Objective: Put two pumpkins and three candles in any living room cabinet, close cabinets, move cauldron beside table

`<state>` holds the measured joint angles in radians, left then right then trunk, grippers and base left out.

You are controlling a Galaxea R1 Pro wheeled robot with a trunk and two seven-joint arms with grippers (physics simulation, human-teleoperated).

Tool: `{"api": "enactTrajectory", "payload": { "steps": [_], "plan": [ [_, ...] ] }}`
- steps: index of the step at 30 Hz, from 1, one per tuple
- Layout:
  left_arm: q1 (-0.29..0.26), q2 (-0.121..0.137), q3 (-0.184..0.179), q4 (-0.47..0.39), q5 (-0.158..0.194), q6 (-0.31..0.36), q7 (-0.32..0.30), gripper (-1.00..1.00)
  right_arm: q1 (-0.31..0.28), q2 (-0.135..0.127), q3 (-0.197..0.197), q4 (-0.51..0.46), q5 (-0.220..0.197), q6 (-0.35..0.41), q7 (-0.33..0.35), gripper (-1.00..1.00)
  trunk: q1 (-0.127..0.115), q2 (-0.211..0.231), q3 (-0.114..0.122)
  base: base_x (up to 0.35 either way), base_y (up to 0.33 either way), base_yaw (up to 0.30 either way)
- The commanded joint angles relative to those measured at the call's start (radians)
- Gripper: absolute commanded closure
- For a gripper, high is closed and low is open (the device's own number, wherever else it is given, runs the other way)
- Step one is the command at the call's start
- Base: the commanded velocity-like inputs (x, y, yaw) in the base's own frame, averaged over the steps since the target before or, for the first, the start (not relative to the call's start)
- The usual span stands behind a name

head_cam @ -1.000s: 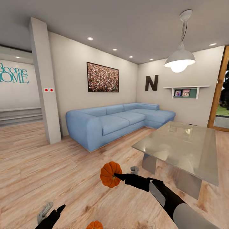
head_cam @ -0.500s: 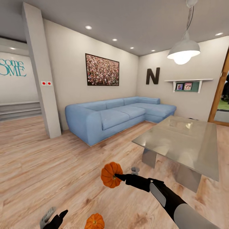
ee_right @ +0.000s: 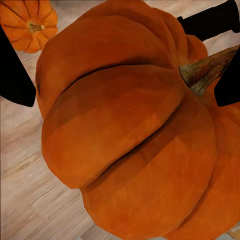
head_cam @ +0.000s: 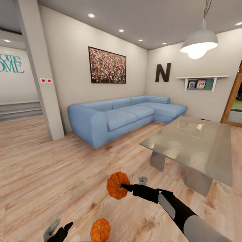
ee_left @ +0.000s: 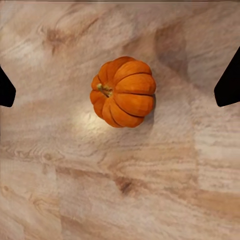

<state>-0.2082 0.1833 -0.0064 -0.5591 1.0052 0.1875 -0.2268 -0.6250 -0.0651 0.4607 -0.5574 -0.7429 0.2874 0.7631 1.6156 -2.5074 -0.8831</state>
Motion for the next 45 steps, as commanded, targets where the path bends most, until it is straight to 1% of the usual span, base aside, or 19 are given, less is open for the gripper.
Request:
{"api": "enactTrajectory", "payload": {
  "steps": [1, 5, 26, 28, 29, 32, 34, 35, 37, 38, 39, 40, 42, 43, 45],
  "plan": [
    [0.0, -0.012, -0.002, 0.0, 0.008, 0.006, -0.003, -1.0, -0.001, -0.001, 0.005, 0.001, -0.011, -0.017, -0.005, 1.0, 0.0, -0.001, -0.005, 0.0, 0.0, 0.0],
    [0.0, -0.018, -0.003, 0.0, 0.006, 0.006, -0.003, -1.0, -0.001, -0.001, 0.005, 0.002, -0.013, -0.034, -0.006, 1.0, 0.002, -0.002, -0.02, 0.0, 0.0, 0.0],
    [-0.001, -0.018, -0.009, -0.001, 0.002, 0.006, -0.013, -1.0, 0.002, -0.002, 0.006, 0.0, -0.011, -0.047, 0.005, 1.0, 0.011, -0.007, -0.102, 0.0, 0.0, 0.0],
    [-0.002, -0.018, -0.009, -0.003, -0.006, 0.005, -0.014, -1.0, 0.003, -0.002, 0.006, -0.005, -0.007, -0.051, 0.022, 1.0, 0.012, -0.007, -0.109, 0.0, 0.0, 0.0],
    [-0.002, -0.019, -0.009, -0.003, -0.016, 0.005, -0.014, -1.0, 0.003, -0.002, 0.006, -0.007, 0.0, -0.059, 0.037, 1.0, 0.013, -0.007, -0.113, 0.0, 0.0, 0.0],
    [-0.005, -0.02, -0.01, -0.009, -0.053, 0.005, -0.017, -1.0, 0.003, -0.002, 0.005, -0.026, 0.044, -0.079, 0.088, 1.0, 0.014, -0.008, -0.125, 0.0, 0.0, 0.0],
    [-0.007, -0.021, -0.01, -0.013, -0.066, 0.005, -0.018, -1.0, 0.004, -0.002, 0.004, -0.085, 0.064, -0.06, 0.103, 1.0, 0.015, -0.009, -0.133, 0.0, 0.0, 0.0],
    [-0.008, -0.021, -0.01, -0.013, -0.07, 0.006, -0.02, -1.0, 0.004, -0.002, 0.004, -0.139, 0.069, -0.028, 0.105, 1.0, 0.015, -0.009, -0.136, 0.0, 0.0, 0.0],
    [-0.016, -0.021, -0.01, -0.014, -0.073, 0.009, -0.021, -1.0, 0.004, -0.002, 0.003, -0.277, 0.073, 0.068, 0.098, 1.0, 0.016, -0.009, -0.144, 0.0, 0.0, 0.0],
    [-0.027, -0.021, -0.01, -0.014, -0.072, 0.012, -0.021, -1.0, 0.004, -0.002, 0.0, -0.377, 0.073, 0.137, 0.078, 1.0, 0.017, -0.009, -0.148, 0.0, 0.0, 0.0],
    [-0.036, -0.021, -0.009, -0.013, -0.072, 0.014, -0.021, -1.0, 0.004, -0.002, -0.002, -0.432, 0.073, 0.171, 0.057, 1.0, 0.017, -0.01, -0.152, 0.0, 0.0, 0.0],
    [-0.045, -0.02, -0.01, -0.013, -0.072, 0.016, -0.022, -1.0, 0.004, -0.002, -0.004, -0.471, 0.072, 0.194, 0.033, 1.0, 0.018, -0.01, -0.156, 0.0, 0.0, 0.0],
    [-0.07, -0.018, -0.011, -0.014, -0.075, 0.017, -0.021, -1.0, 0.004, -0.001, -0.007, -0.519, 0.072, 0.219, -0.011, 1.0, 0.019, -0.01, -0.164, 0.0, 0.0, 0.0],
    [-0.101, -0.015, -0.012, -0.017, -0.076, 0.019, -0.021, -1.0, 0.004, 0.001, -0.007, -0.534, 0.075, 0.229, -0.029, 1.0, 0.019, -0.011, -0.167, 0.0, 0.0, 0.0],
    [-0.153, -0.013, -0.014, -0.024, -0.077, 0.021, -0.018, -1.0, 0.004, 0.001, -0.008, -0.55, 0.073, 0.238, -0.041, 1.0, 0.02, -0.011, -0.175, 0.0, 0.0, 0.0]
  ]
}}
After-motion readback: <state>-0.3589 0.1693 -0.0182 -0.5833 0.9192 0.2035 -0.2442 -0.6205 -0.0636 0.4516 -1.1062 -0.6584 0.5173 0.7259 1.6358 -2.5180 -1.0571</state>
